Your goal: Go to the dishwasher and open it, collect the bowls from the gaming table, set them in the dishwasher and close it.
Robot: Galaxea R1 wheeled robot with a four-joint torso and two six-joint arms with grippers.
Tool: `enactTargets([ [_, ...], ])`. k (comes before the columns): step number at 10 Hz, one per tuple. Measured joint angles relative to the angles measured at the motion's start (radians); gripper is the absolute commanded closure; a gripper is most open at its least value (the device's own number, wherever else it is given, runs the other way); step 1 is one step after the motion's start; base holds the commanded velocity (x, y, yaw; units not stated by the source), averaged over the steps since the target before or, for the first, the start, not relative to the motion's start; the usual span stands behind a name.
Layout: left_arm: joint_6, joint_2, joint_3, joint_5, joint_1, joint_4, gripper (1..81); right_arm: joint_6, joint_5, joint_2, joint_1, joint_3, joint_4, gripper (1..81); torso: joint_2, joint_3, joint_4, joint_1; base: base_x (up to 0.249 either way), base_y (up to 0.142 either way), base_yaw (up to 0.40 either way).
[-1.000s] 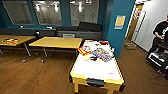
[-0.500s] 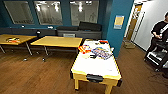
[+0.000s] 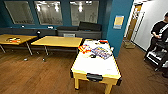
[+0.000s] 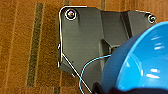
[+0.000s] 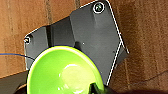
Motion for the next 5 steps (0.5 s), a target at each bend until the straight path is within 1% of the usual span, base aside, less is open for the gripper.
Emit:
enactTargets([
  [3,-0.001,0.000,-0.001,0.000,0.008,-0.004,81.1,0.000,-0.001,0.002,-0.001,-0.004,-0.007,81.1,0.000,0.000,0.000,0.000,0.000,0.000,0.000],
  [5,-0.001,0.006,-0.019,0.000,0.013,-0.026,81.1,0.000,-0.003,0.017,0.001,-0.005,-0.015,81.1,0.000,0.000,0.000,0.000,0.000,0.000,0.000],
])
